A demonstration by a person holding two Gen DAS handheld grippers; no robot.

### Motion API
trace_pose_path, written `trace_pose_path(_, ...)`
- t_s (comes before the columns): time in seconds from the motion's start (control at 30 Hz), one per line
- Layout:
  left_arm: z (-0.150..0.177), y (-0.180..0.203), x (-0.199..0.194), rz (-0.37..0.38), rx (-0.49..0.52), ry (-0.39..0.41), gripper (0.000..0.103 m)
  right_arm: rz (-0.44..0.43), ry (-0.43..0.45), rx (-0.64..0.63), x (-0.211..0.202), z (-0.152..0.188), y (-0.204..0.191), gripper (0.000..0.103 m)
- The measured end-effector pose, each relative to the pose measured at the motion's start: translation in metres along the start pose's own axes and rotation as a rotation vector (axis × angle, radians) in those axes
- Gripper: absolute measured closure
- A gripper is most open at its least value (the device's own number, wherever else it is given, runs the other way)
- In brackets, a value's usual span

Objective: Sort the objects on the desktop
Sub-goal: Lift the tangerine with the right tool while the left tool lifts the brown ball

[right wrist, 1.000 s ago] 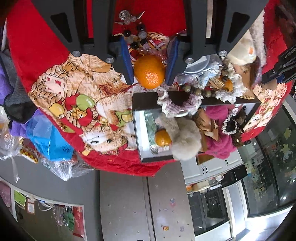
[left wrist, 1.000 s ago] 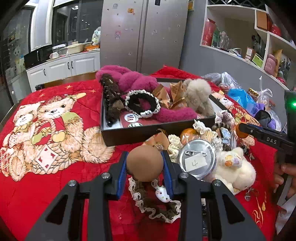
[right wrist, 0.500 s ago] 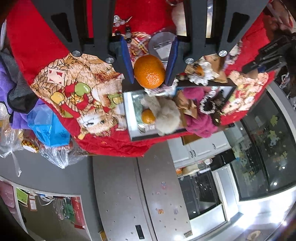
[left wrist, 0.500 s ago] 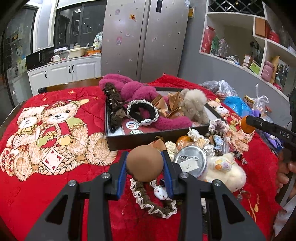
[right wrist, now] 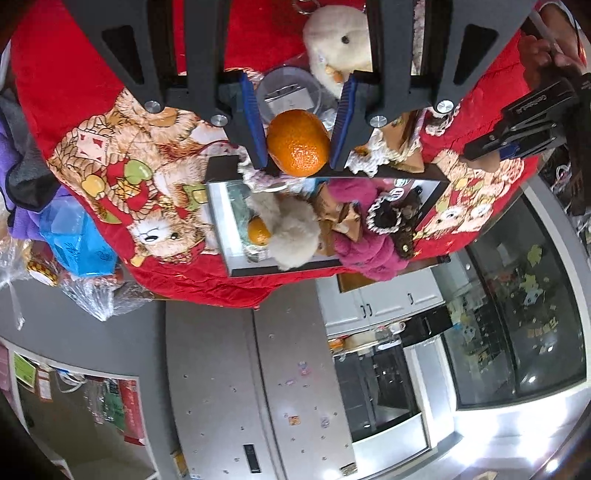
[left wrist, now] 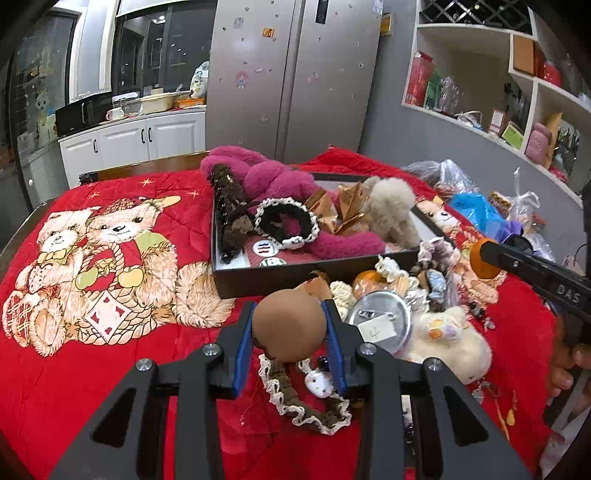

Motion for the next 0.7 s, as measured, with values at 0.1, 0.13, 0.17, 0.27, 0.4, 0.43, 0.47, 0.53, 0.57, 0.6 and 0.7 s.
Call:
trace_pose_path(0.1,0.001,0.000,0.001,0.006,-0.007,-0.008,0.068,-0.004,-0.002,-0.020,0.000,0.002,-0.007,0.067)
trace_pose_path(0.13,0.001,0.001,0.001,-0.003,0.000,-0.008,0.068,-0.007,-0.003,-0.026,0.000,0.002,-0.009,0.067)
trace_pose_path(0.17,0.000,0.002,0.000,-0.021,0.010,-0.010,0.068,-0.009,-0.006,-0.032,0.000,0.003,-0.011,0.067)
trace_pose_path(0.27,-0.002,0.004,-0.003,-0.048,0.019,0.002,0.068,-0.011,-0.008,-0.041,0.000,0.003,-0.014,0.067)
trace_pose_path(0.4,-0.007,0.002,-0.012,-0.051,-0.016,0.027,0.068,-0.011,-0.009,-0.052,0.000,0.004,-0.017,0.067)
trace_pose_path(0.43,-0.009,0.003,-0.015,-0.061,-0.015,0.035,0.068,-0.005,-0.009,-0.059,-0.001,0.004,-0.018,0.067)
trace_pose_path(0.47,-0.011,0.005,-0.018,-0.072,-0.011,0.045,0.068,-0.002,-0.008,-0.062,-0.001,0.004,-0.018,0.067)
trace_pose_path(0.53,-0.015,0.009,-0.024,-0.088,-0.004,0.063,0.068,-0.006,-0.003,-0.057,-0.003,0.002,-0.018,0.067)
trace_pose_path(0.57,-0.018,0.011,-0.028,-0.088,-0.007,0.075,0.068,-0.008,0.000,-0.054,-0.005,0.001,-0.018,0.067)
trace_pose_path(0.6,-0.020,0.014,-0.031,-0.084,-0.008,0.087,0.068,-0.011,0.003,-0.052,-0.007,0.000,-0.019,0.067)
trace_pose_path(0.7,-0.026,0.021,-0.038,-0.082,-0.004,0.105,0.068,-0.021,0.018,-0.056,-0.013,-0.007,-0.025,0.067)
Point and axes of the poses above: each gripper's, at about its wrist camera, not at the fingertips, and x roughly the way its jaws point, y to its right, z to its underside, the point moved 3 cm from there along x, roughly the way its jaws point, and after that the axes turned 15 degrees about z, right-handed, at the moved point
